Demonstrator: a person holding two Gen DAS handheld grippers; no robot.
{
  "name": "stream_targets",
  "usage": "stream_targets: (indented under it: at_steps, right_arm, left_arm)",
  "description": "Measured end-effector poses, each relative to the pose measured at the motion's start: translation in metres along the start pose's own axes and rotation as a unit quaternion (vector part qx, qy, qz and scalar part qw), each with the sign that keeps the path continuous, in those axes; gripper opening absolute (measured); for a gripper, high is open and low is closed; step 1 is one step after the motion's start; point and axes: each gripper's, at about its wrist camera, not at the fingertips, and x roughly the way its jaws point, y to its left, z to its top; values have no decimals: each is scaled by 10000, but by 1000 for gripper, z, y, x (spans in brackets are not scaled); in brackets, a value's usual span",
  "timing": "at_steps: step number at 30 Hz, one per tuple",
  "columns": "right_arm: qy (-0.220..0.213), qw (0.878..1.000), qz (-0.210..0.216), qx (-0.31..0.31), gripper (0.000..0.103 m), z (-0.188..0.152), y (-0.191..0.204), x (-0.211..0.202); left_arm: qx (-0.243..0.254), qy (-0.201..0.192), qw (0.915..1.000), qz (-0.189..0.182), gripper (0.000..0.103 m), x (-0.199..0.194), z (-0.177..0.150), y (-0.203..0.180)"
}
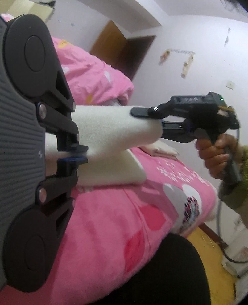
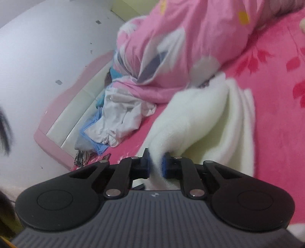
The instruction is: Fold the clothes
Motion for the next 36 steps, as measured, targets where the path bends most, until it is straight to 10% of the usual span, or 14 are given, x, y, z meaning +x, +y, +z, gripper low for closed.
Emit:
stream_targets:
  at_steps: [9,23,32,36]
  right_arm:
    - [365,9973,-156,624,10,-38,-59,16]
    - [-326,9744,-1380,-1745,26,-24,63,21]
    - [196,9292,-2336,-2856,22,-43,74,103]
    - [154,9304,-2454,-2718,22,-50,61,110]
  left_arm:
    - [-319,-10,9973,-655,6,-1,-7,10]
    - [-1617,342,9861,-191,20,-44,0,26]
    - [-2613,1299,9562,242,20,-71,-21,72]
    - [-3653,1686,9152,234,20,-86,-49,103]
